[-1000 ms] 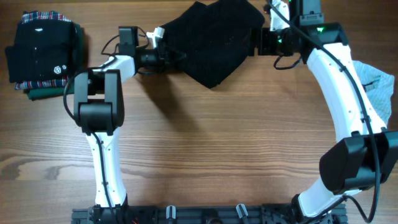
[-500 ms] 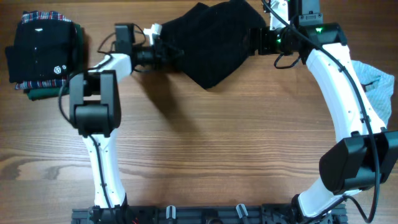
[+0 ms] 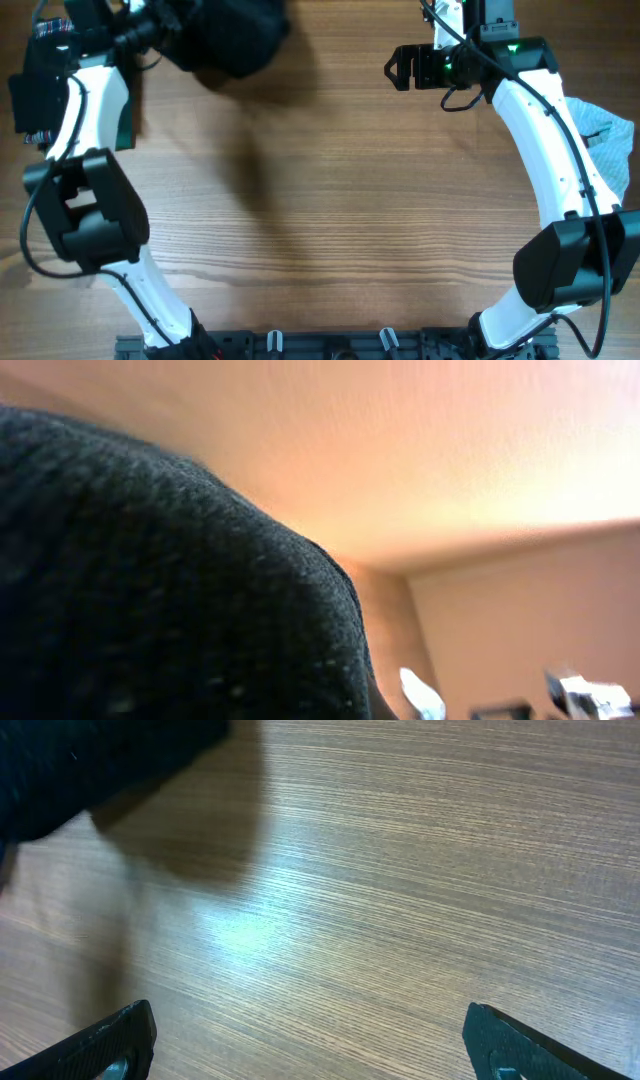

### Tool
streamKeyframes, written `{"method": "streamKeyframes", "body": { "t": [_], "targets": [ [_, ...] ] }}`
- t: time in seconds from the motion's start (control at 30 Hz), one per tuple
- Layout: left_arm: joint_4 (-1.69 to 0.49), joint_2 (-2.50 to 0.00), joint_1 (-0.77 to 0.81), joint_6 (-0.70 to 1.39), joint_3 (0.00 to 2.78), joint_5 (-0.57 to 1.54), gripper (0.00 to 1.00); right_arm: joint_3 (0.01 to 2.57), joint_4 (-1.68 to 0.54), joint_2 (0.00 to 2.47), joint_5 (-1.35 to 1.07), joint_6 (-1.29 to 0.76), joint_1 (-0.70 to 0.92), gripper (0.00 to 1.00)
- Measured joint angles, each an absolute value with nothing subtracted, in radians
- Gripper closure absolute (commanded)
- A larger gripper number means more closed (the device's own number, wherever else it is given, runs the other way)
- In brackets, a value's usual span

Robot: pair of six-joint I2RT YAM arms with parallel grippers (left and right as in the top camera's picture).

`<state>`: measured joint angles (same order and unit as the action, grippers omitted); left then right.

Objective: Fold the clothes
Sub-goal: 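Lower the skirt onto the clothes stack at upper left with the left gripper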

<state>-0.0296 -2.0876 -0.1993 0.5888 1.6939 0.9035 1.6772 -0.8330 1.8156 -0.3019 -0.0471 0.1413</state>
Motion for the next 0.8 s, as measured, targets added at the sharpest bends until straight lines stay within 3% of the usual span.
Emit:
{"method": "streamKeyframes", "body": {
  "t": [0.43, 0.8],
  "targets": [
    [-0.033, -2.066, -0.182, 0.527, 1.722, 0.663, 0.96, 1.677, -0.837, 1.816, -0.306, -0.047, 0.141, 0.01],
    [-0.045, -2.066, -0.228, 0.516, 1.98, 0.509, 0.96, 1.677, -0.86, 1.816, -0.306, -0.047, 0.141, 0.01]
  ]
}}
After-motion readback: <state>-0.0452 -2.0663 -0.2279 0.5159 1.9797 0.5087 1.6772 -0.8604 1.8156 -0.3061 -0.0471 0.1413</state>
